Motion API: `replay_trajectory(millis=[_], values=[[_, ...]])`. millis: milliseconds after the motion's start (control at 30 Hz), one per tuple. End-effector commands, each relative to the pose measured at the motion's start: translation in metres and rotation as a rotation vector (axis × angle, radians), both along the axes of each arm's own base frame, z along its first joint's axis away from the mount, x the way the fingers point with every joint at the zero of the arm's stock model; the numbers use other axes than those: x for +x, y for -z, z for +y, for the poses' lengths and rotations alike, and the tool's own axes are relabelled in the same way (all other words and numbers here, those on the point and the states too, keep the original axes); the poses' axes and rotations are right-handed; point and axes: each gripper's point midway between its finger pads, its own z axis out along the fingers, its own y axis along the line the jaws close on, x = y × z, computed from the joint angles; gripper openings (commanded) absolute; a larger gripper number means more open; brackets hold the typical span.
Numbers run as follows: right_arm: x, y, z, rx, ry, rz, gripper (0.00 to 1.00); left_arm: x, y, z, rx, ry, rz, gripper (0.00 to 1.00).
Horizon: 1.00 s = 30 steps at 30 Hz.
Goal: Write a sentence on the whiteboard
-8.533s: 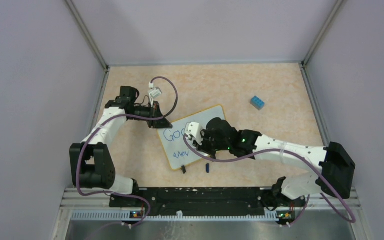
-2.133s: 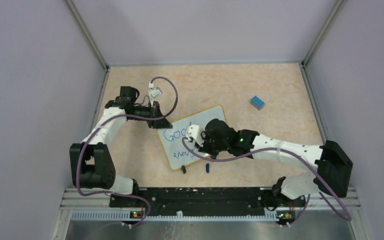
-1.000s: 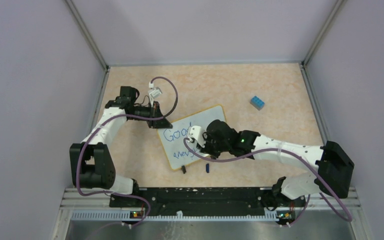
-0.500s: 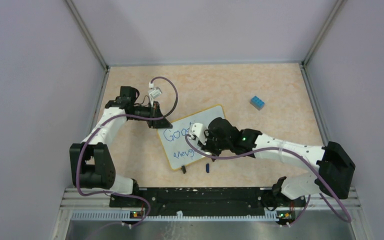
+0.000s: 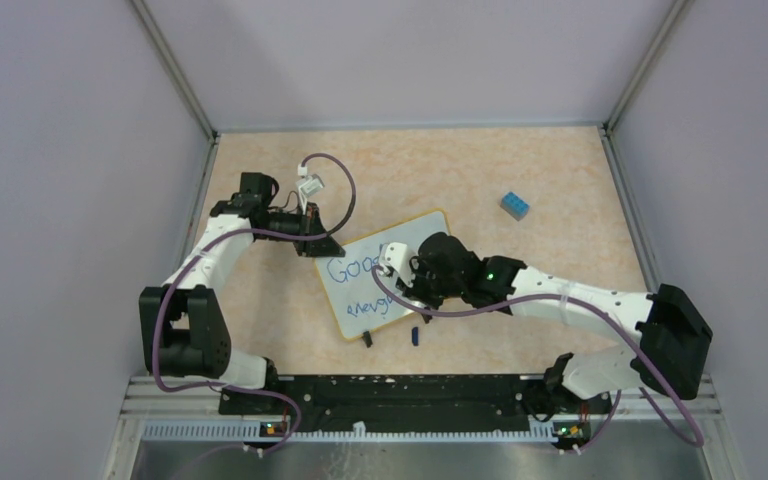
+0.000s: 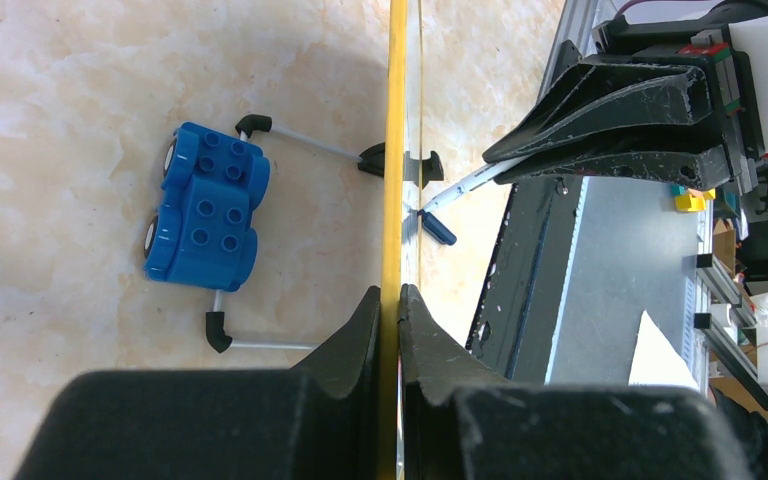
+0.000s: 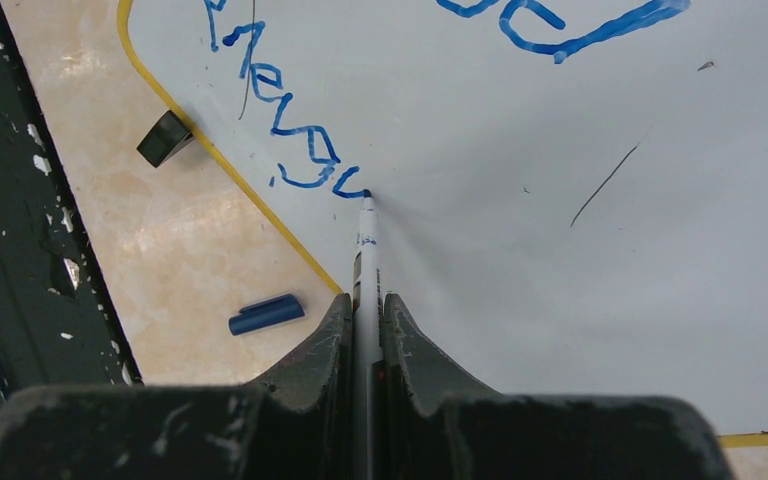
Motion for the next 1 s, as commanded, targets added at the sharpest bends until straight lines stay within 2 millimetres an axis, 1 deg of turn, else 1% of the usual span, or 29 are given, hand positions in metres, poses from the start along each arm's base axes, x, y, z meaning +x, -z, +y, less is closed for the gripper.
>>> replay_trajectory(millis=[0, 300, 500, 700, 833, 900, 967], values=[[0.011, -0.007, 0.001, 0.024, 0.024, -0.028, 0.0, 0.011, 0.011, 0.008, 0.078, -0.03, -0.032, 0.0], [-0.009, 0.015, 0.0, -0.036, -0.049, 0.005, 0.0, 0.012, 0.011, 0.008, 0.078, -0.03, -0.034, 0.0], [-0.016, 0.021, 0.001, -0.056, -0.078, 0.01, 0.0, 0.012, 0.011, 0.008, 0.077, -0.027, -0.033, 0.0], [-0.028, 0.026, 0.011, -0.07, -0.123, 0.015, 0.0, 0.012, 0.012, 0.008, 0.078, -0.028, -0.033, 0.0], [-0.026, 0.019, 0.021, -0.05, -0.131, 0.007, 0.0, 0.012, 0.011, 0.008, 0.078, -0.028, -0.033, 0.0], [-0.024, 0.012, 0.025, -0.035, -0.129, -0.003, 0.0, 0.011, 0.012, 0.009, 0.081, -0.028, -0.034, 0.0], [-0.026, 0.005, 0.028, -0.015, -0.138, 0.003, 0.0, 0.011, 0.013, 0.009, 0.082, -0.028, -0.032, 0.0]])
